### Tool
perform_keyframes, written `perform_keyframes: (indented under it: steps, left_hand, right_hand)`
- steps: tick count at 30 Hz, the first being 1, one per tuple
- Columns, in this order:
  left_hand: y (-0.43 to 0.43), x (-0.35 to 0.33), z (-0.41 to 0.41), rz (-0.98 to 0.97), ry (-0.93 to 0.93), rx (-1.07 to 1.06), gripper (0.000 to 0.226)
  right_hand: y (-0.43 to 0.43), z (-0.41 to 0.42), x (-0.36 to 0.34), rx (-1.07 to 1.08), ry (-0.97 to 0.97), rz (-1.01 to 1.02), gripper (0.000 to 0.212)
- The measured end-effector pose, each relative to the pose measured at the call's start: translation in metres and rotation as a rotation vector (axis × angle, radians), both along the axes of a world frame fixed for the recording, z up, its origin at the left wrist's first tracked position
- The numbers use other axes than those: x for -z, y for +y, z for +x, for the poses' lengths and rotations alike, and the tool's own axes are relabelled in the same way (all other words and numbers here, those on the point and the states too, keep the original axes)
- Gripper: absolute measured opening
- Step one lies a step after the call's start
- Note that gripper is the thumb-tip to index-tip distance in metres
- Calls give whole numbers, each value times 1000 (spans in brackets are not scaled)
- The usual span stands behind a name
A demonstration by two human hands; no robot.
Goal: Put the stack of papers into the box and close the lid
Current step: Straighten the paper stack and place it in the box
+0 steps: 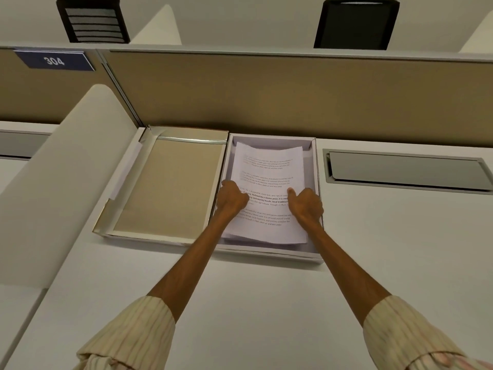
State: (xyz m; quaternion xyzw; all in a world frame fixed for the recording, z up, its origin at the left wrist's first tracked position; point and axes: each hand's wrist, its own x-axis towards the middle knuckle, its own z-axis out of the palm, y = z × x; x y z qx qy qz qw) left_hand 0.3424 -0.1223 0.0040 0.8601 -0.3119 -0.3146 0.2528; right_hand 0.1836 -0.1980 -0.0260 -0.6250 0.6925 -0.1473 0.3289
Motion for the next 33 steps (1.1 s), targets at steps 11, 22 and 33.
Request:
perform_keyframes:
  steps: [11,22,33]
  left_hand:
    - [20,0,-9,-119,-175,39,8]
    - [21,0,-11,-134,-201,40,12]
    - [41,-1,-23,-134,-183,20,16]
  right_hand:
    - [15,-5,2,-92,133,-119,47]
    - [16,-1,11,-133,153,-156,59]
    - [31,-13,10,-186,101,-166,57]
